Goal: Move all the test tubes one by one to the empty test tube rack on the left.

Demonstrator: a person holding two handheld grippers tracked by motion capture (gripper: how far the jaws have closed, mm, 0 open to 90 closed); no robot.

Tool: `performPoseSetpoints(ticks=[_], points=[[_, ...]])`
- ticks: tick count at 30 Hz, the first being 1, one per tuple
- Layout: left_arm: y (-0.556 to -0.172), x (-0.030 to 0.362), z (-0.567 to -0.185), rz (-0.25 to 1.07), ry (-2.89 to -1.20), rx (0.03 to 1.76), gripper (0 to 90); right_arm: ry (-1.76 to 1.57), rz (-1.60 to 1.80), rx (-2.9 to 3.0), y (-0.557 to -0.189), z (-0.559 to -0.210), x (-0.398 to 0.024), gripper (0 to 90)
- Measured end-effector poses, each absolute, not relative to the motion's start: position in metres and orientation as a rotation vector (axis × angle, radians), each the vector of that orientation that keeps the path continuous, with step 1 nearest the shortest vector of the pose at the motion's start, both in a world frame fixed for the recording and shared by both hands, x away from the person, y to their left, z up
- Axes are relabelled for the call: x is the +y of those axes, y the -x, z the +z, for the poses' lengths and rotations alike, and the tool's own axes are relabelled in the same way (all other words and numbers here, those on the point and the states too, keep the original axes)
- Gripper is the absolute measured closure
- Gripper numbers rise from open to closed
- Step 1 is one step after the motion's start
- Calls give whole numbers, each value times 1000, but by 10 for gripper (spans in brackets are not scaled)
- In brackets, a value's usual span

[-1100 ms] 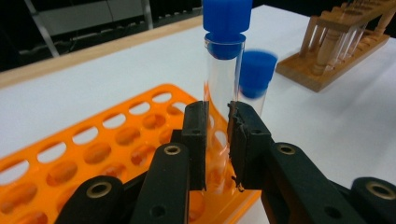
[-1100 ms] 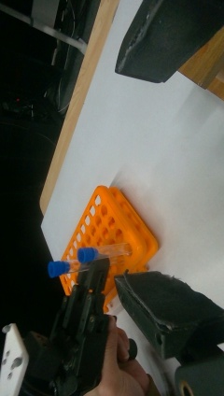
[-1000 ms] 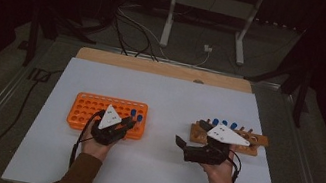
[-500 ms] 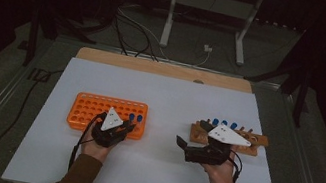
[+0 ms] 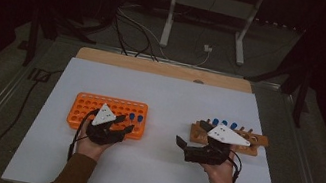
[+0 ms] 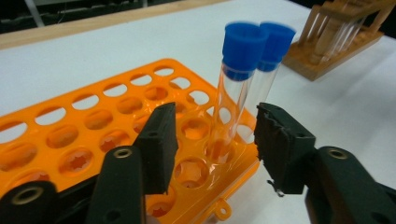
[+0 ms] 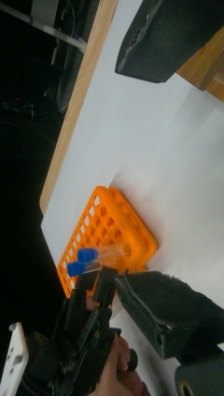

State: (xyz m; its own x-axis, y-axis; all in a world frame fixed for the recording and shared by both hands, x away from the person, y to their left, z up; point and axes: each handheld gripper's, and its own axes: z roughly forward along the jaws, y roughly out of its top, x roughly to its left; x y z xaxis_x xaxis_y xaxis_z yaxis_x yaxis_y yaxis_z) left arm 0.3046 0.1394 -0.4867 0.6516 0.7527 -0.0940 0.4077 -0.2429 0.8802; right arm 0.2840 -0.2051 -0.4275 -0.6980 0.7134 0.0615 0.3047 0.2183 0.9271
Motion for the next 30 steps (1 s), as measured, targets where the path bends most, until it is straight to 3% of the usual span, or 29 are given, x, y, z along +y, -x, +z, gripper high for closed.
performPoseSetpoints(ticks=[12, 30], points=[[-294, 158, -471, 488, -1819, 954, 13, -979, 1463, 2089, -288, -425, -214, 22], [-286, 172, -465, 498, -1756, 949, 16, -1060, 1392, 2016, -297, -420, -247, 22]])
